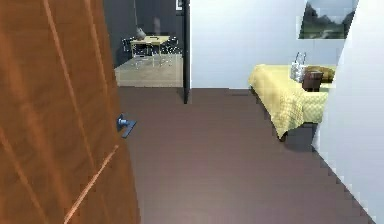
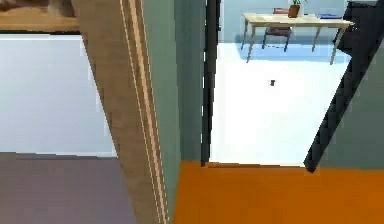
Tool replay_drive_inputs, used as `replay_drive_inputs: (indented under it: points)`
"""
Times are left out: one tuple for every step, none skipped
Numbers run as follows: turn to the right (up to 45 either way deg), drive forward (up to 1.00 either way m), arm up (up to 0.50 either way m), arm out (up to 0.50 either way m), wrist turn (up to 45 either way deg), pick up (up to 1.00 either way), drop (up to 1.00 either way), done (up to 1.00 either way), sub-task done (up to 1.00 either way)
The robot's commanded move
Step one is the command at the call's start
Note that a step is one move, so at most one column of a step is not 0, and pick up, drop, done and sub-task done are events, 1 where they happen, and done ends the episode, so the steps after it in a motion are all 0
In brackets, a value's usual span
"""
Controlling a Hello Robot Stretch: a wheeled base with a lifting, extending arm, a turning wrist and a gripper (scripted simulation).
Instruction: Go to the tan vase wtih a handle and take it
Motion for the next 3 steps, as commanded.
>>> replay_drive_inputs:
  points:
    - [0.0, 1.00, 0.00, 0.00, 0.0, 0.00, 0.00, 0.00, 0.00]
    - [9.0, 0.00, 0.00, 0.00, 0.0, 0.00, 0.00, 0.00, 0.00]
    - [0.0, 0.15, 0.00, 0.00, 0.0, 0.00, 0.00, 0.00, 0.00]
